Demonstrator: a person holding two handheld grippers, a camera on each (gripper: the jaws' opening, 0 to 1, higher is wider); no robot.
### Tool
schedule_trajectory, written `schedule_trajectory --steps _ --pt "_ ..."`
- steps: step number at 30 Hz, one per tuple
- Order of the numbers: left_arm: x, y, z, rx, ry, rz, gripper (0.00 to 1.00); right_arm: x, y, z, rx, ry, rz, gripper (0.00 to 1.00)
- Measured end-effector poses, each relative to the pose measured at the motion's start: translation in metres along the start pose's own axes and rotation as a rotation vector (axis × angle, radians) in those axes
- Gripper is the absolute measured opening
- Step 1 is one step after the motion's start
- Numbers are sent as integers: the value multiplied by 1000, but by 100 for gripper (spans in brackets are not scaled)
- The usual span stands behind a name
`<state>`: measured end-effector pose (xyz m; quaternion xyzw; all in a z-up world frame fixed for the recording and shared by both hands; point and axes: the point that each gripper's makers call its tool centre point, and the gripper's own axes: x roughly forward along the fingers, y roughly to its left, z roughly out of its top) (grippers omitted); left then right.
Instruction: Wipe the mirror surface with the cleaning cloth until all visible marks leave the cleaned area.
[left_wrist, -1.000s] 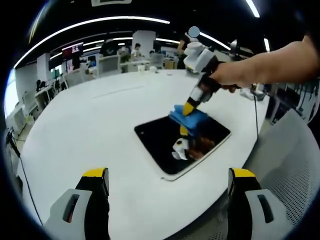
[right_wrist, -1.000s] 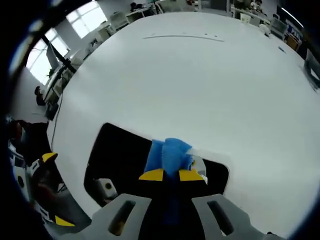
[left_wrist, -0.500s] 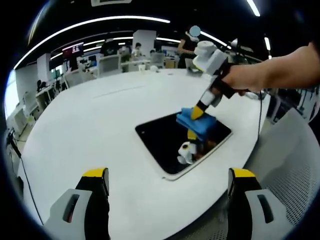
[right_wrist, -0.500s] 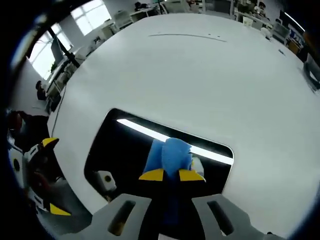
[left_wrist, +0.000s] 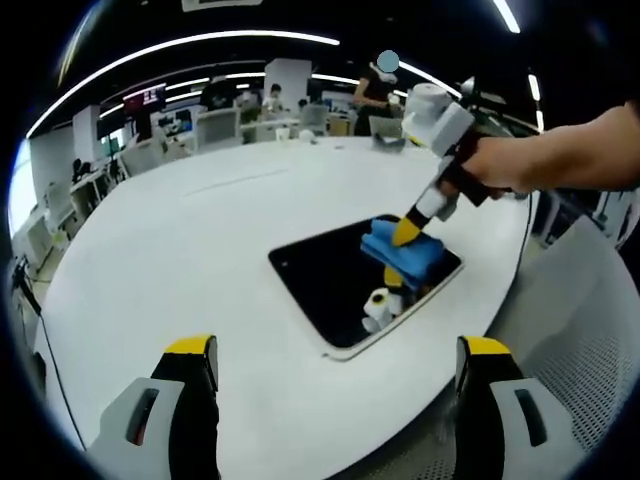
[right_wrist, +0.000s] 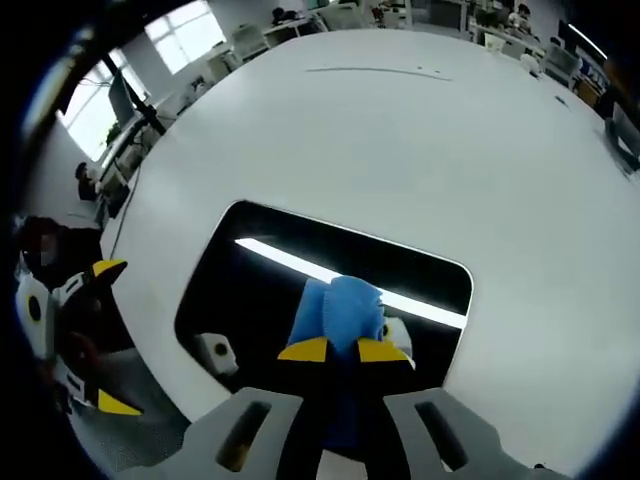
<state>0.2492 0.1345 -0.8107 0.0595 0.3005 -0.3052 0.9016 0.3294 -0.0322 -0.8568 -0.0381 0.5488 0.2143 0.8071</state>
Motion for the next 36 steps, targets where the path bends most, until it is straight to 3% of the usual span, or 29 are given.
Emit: schedule_trajectory --steps 36 --pt "1 1 -1 1 5 5 99 -13 11 -36 16 -9 28 3"
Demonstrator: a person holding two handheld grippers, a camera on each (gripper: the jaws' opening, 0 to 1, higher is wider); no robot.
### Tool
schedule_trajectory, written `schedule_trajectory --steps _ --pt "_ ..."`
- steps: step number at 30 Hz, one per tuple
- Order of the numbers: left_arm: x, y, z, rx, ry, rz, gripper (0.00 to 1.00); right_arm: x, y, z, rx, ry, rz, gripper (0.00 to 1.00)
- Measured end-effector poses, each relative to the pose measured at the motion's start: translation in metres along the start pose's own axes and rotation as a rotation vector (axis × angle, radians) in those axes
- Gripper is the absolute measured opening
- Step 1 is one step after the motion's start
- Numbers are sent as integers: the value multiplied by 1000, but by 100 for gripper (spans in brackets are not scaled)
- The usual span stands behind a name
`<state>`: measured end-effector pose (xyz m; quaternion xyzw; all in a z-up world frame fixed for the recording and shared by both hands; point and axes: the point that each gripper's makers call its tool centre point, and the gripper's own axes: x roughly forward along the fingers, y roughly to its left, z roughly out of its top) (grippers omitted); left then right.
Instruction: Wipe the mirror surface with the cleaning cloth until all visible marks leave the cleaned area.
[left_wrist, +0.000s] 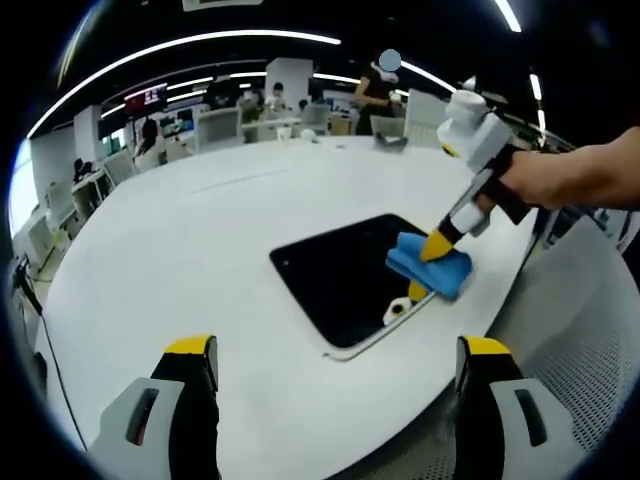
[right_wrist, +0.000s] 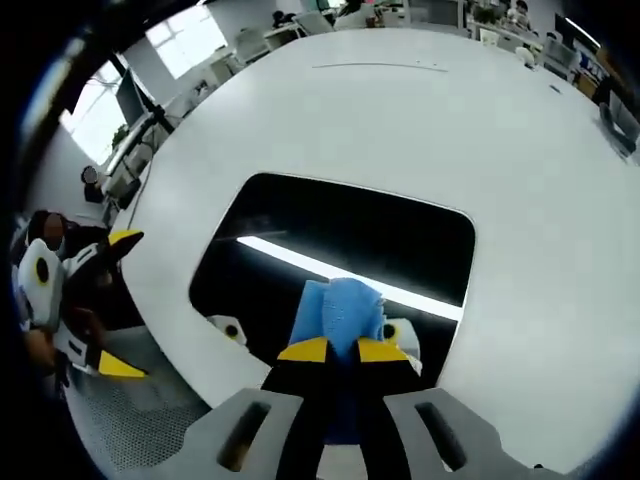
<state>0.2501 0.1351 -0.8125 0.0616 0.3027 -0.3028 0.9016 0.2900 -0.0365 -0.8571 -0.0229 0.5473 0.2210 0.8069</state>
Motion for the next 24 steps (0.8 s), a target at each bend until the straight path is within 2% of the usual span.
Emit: schedule_trajectory --steps 24 --pt "0 -2 2 -2 -7 -6 100 -5 6 -13 10 5 9 3"
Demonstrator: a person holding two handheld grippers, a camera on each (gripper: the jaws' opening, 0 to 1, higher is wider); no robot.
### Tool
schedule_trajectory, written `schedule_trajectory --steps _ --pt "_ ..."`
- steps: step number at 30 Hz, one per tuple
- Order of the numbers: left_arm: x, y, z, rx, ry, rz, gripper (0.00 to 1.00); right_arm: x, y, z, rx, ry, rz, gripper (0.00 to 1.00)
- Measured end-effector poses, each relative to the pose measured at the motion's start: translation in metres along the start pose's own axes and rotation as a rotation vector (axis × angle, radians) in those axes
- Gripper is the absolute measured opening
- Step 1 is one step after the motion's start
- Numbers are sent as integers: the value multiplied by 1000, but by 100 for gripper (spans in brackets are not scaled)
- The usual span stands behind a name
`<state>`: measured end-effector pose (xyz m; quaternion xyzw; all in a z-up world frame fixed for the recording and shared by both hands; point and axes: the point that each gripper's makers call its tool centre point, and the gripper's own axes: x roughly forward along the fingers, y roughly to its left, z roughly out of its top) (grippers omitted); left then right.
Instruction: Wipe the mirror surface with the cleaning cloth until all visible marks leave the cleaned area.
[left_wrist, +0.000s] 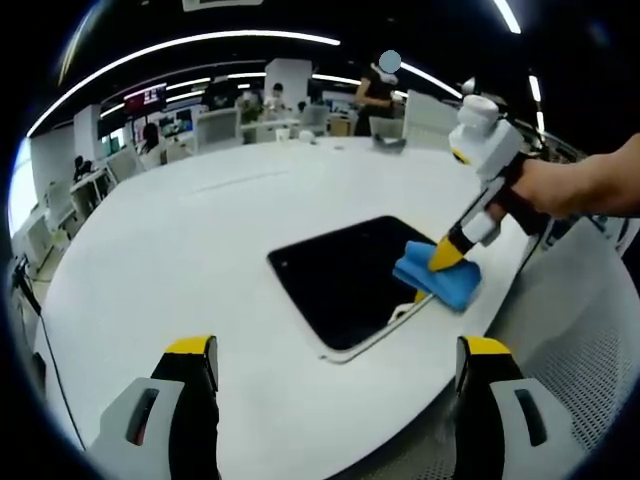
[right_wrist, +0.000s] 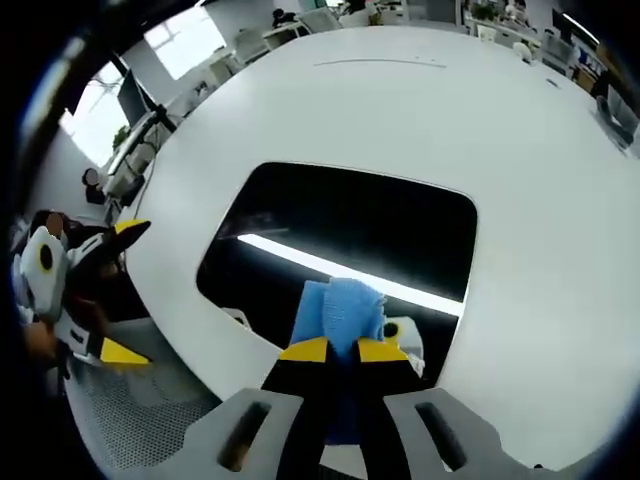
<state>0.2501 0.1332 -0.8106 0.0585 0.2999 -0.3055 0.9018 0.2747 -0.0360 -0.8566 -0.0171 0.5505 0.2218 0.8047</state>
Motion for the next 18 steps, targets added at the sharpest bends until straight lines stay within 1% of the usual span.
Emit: schedule_trajectory --steps 14,18 --pt "0 0 0 2 3 1 100 -1 2 -3 -4 3 9 3" --pt "0 0 1 -2 -6 3 100 -2 2 -4 0 7 12 3"
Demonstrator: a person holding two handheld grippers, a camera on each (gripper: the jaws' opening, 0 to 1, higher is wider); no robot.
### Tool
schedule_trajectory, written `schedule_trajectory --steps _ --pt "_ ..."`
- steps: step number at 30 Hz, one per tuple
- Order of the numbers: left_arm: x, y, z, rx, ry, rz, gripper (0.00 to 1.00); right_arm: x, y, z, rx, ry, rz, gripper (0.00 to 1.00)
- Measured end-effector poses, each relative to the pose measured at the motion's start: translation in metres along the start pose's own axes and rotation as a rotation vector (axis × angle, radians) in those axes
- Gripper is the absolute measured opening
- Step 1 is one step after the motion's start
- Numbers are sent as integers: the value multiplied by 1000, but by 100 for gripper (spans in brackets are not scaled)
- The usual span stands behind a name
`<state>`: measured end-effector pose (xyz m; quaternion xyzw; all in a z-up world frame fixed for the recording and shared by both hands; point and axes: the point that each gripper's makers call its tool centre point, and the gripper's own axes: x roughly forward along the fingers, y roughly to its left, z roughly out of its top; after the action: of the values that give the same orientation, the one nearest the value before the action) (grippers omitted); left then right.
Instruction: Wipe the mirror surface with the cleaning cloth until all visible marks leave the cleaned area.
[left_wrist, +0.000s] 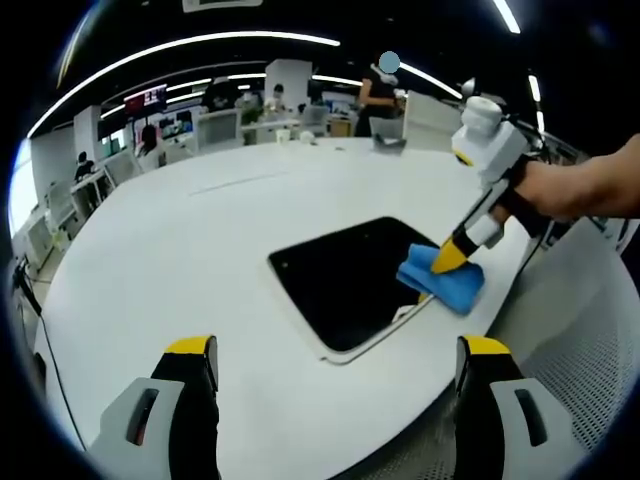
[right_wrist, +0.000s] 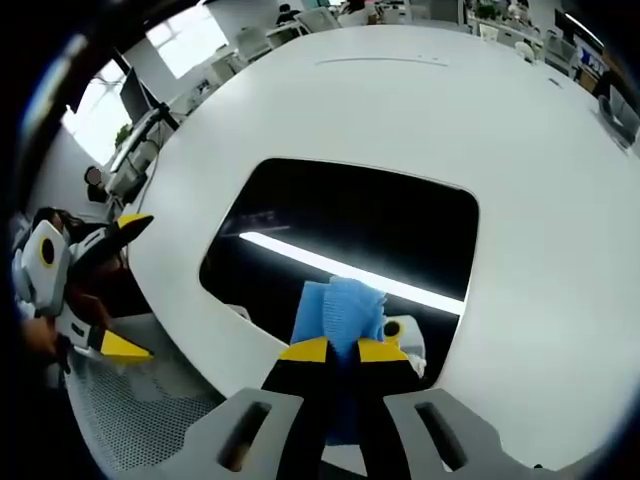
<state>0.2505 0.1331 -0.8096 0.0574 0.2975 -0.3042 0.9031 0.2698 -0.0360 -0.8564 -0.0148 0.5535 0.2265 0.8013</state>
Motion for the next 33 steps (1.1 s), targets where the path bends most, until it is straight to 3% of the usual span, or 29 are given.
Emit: schedule_trajectory --steps 13,33 --pt "0 -1 1 -6 -2 -2 100 0 -2 0 -17 14 3 3" --pt "0 0 1 -7 1 3 100 -8 -25 -5 14 8 -6 2"
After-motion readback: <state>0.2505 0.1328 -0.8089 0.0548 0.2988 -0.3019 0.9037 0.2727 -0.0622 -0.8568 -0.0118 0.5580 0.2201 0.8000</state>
